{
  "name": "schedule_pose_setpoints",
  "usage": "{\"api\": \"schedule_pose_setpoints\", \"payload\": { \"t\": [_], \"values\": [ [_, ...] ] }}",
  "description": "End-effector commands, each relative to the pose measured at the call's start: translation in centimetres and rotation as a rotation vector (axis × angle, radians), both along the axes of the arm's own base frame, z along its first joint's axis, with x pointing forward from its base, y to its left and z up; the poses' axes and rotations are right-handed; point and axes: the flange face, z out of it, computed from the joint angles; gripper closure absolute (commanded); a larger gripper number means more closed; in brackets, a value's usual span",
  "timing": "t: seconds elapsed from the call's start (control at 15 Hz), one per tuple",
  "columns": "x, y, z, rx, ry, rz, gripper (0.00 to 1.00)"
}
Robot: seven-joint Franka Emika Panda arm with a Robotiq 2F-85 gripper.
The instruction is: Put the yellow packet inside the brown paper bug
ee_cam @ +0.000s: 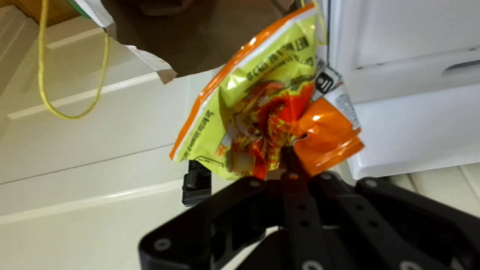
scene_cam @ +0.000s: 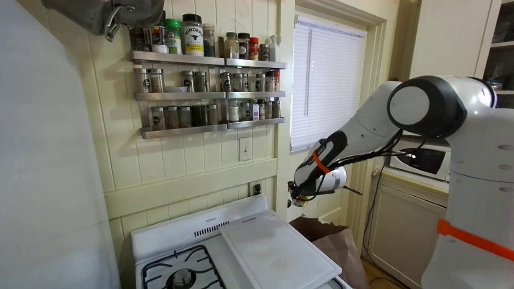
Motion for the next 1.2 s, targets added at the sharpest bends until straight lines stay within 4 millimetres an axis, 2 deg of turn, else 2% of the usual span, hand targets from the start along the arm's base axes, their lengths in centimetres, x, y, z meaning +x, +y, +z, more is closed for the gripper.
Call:
{"api": "schedule_pose_setpoints", "payload": {
  "t": [0.0, 0.2, 0.47, 0.67, 0.87, 0.93, 1.0, 1.13],
  "values": [
    [-1.1, -3.6, -3.0, 0.000, 0.045, -0.061, 1.00],
    [-1.9, -5.4, -5.6, 0.018, 0.078, -0.100, 1.00],
    [-2.3, -6.4, -9.3, 0.052, 0.106, -0.122, 1.00],
    [-2.2, -7.1, -11.8, 0.058, 0.073, -0.135, 1.00],
    [-1.7, -8.1, -13.4, 0.069, 0.050, -0.153, 1.00],
    [-1.6, -8.5, -13.9, 0.066, 0.041, -0.158, 0.74],
    [-1.4, -8.8, -14.1, 0.073, 0.042, -0.165, 0.72],
    [-1.0, -9.2, -14.3, 0.074, 0.036, -0.163, 0.60]
  ]
}}
